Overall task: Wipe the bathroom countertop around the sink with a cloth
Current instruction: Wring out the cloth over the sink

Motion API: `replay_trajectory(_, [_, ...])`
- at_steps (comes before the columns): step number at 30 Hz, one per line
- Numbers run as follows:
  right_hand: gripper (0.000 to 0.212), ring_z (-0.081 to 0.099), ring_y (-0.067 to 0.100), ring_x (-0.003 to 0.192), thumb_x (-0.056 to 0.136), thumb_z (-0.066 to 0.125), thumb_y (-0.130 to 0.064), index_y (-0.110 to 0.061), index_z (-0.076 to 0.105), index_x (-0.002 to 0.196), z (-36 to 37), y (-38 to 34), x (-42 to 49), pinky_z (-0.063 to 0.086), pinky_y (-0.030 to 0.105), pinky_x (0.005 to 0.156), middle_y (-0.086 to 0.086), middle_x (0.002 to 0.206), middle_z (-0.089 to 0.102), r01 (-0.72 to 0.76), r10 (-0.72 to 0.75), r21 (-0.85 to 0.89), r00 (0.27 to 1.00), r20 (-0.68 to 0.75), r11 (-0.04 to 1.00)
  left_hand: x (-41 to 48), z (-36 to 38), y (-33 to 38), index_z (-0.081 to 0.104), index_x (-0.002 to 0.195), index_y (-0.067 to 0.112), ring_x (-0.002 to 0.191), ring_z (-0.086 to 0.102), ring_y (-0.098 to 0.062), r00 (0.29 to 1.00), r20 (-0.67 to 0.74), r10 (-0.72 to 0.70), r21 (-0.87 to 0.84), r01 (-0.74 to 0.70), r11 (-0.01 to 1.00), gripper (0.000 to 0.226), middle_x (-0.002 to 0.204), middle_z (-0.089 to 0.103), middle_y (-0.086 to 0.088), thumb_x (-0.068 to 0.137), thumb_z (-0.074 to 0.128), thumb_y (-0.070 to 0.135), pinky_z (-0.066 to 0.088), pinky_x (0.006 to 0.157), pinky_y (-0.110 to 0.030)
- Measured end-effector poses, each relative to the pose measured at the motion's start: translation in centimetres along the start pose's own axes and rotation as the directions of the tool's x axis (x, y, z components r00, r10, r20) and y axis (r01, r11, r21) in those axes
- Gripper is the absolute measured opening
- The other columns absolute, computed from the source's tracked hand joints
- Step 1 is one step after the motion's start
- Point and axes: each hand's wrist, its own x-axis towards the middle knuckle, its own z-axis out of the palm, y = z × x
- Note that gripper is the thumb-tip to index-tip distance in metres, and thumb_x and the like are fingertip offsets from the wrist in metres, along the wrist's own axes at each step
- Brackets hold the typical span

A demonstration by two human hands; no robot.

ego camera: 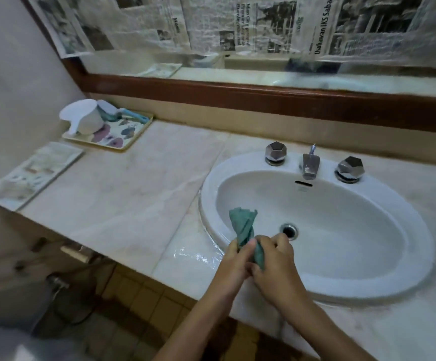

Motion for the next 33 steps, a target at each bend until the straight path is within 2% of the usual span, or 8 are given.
replay_trajectory(3, [0.025, 0.039, 0.016, 0.093, 0.083, 0.064, -0.006, -0.017, 0.064, 0.105, 2.2, -1.6, 0.4, 0.033, 0.014, 0.068, -0.001, 0.093, 0.040, 0.065, -0.064, 0.041, 0.997, -0.030, 0.997, 0.6, -1.8, -0.1, 0.052, 0.127, 0.016, 0.094, 0.069, -0.009, 0.998, -0.045, -0.043, -0.031, 0.042, 0.999, 0.035, 0.115, 0.068, -0.007, 0.098, 0.051, 0.037, 0.053, 0.068, -0.018])
replay_trajectory(7, [0.032, 0.064, 0.020, 0.081, 0.085, 0.064, 0.001, -0.030, 0.069, 0.083, 3.6, -3.8, 1.6, 0.054, 0.021, 0.068, 0.005, 0.087, 0.064, -0.045, 0.026, 0.439, 0.999, 0.048, 0.897, 1.8, -5.6, 0.5, 0.054, 0.123, 0.015, 0.096, 0.070, -0.022, 0.993, -0.098, -0.059, -0.195, 0.039, 0.980, 0.061, 0.106, 0.070, -0.010, 0.080, 0.070, 0.054, 0.056, 0.072, -0.029])
replay_trajectory(9, [0.030, 0.070, 0.021, 0.081, 0.087, 0.060, 0.004, -0.022, 0.075, 0.083, 4.1, -5.3, 2.4, 0.055, 0.028, 0.069, 0.007, 0.083, 0.073, -0.146, 0.106, 0.578, 0.989, 0.102, 0.803, 2.4, -7.8, 1.0, 0.056, 0.124, 0.009, 0.106, 0.068, -0.031, 0.997, -0.062, -0.041, -0.253, 0.024, 0.967, 0.073, 0.113, 0.069, -0.018, 0.073, 0.076, 0.058, 0.056, 0.088, -0.043])
replay_trajectory(13, [0.021, 0.071, 0.032, 0.081, 0.087, 0.052, 0.009, 0.003, 0.070, 0.096, 6.1, -8.0, 4.4, 0.056, 0.034, 0.066, 0.021, 0.089, 0.073, -0.298, 0.204, 0.806, 0.953, 0.223, 0.512, 3.5, -12.8, 2.1, 0.059, 0.122, 0.003, 0.109, 0.065, -0.039, 1.000, -0.011, 0.003, -0.348, -0.007, 0.938, 0.055, 0.114, 0.070, -0.021, 0.082, 0.066, 0.040, 0.049, 0.097, -0.055])
replay_trajectory(20, [0.045, 0.065, 0.041, 0.102, 0.073, 0.078, -0.009, 0.009, 0.062, 0.111, 14.4, -13.8, 7.9, 0.054, 0.047, 0.089, 0.029, 0.110, 0.067, -0.465, 0.260, 0.790, 0.884, 0.389, 0.400, 4.5, -24.0, 4.0, 0.066, 0.105, 0.006, 0.086, 0.073, -0.027, 0.997, 0.072, 0.022, -0.225, -0.005, 0.974, 0.020, 0.096, 0.076, -0.014, 0.096, 0.055, 0.020, 0.059, 0.075, -0.036])
replay_trajectory(25, [0.049, 0.068, 0.039, 0.095, 0.065, 0.075, -0.002, 0.008, 0.063, 0.111, 20.1, -18.4, 10.5, 0.057, 0.039, 0.076, 0.027, 0.107, 0.068, -0.492, 0.296, 0.789, 0.867, 0.402, 0.369, 6.1, -32.2, 4.3, 0.066, 0.111, 0.009, 0.094, 0.072, -0.028, 0.997, 0.038, -0.060, -0.192, 0.066, 0.979, 0.026, 0.101, 0.076, -0.011, 0.100, 0.050, 0.026, 0.058, 0.081, -0.040])
replay_trajectory(30, [0.058, 0.058, 0.045, 0.113, 0.063, 0.070, 0.000, 0.006, 0.059, 0.120, 22.9, -20.6, 11.2, 0.047, 0.054, 0.097, 0.030, 0.119, 0.062, -0.476, 0.237, 0.860, 0.870, 0.431, 0.183, 8.0, -37.4, 4.4, 0.067, 0.111, 0.014, 0.091, 0.073, -0.025, 0.997, 0.038, -0.063, -0.090, 0.066, 0.994, 0.020, 0.098, 0.076, -0.007, 0.097, 0.057, 0.024, 0.057, 0.077, -0.039])
replay_trajectory(33, [0.058, 0.060, 0.048, 0.108, 0.065, 0.064, 0.011, 0.009, 0.052, 0.121, 23.7, -21.2, 11.6, 0.049, 0.058, 0.093, 0.032, 0.116, 0.062, -0.435, 0.280, 0.880, 0.884, 0.376, 0.192, 8.3, -38.7, 4.7, 0.068, 0.108, 0.016, 0.092, 0.073, -0.025, 0.999, 0.046, -0.023, -0.028, 0.024, 0.999, 0.023, 0.095, 0.076, -0.006, 0.090, 0.066, 0.029, 0.057, 0.084, -0.046])
